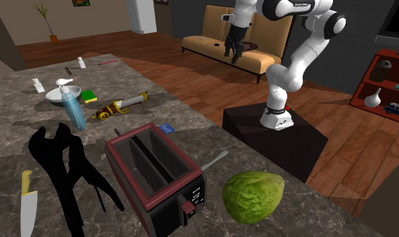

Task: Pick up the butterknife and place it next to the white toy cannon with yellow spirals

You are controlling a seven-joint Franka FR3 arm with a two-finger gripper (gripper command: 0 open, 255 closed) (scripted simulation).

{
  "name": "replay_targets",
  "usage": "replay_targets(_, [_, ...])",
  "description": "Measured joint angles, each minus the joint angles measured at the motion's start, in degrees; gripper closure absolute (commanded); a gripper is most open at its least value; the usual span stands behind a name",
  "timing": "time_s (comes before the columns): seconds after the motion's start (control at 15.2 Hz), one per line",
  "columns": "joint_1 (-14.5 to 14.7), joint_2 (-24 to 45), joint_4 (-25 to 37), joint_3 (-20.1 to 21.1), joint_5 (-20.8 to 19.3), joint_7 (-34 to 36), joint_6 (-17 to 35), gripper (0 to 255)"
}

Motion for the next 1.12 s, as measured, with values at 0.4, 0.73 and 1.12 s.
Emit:
replay_targets(0.4, [1.6, 5.6, 0.4, 2.5, 1.3, 1.2, 4.6, 0])
replay_targets(0.73, [3.2, 13.3, 1.7, 5.1, 2.0, 2.1, 10.6, 0])
replay_targets(1.12, [5.0, 23.4, 4.7, 8.8, 2.0, 3.8, 16.9, 0])
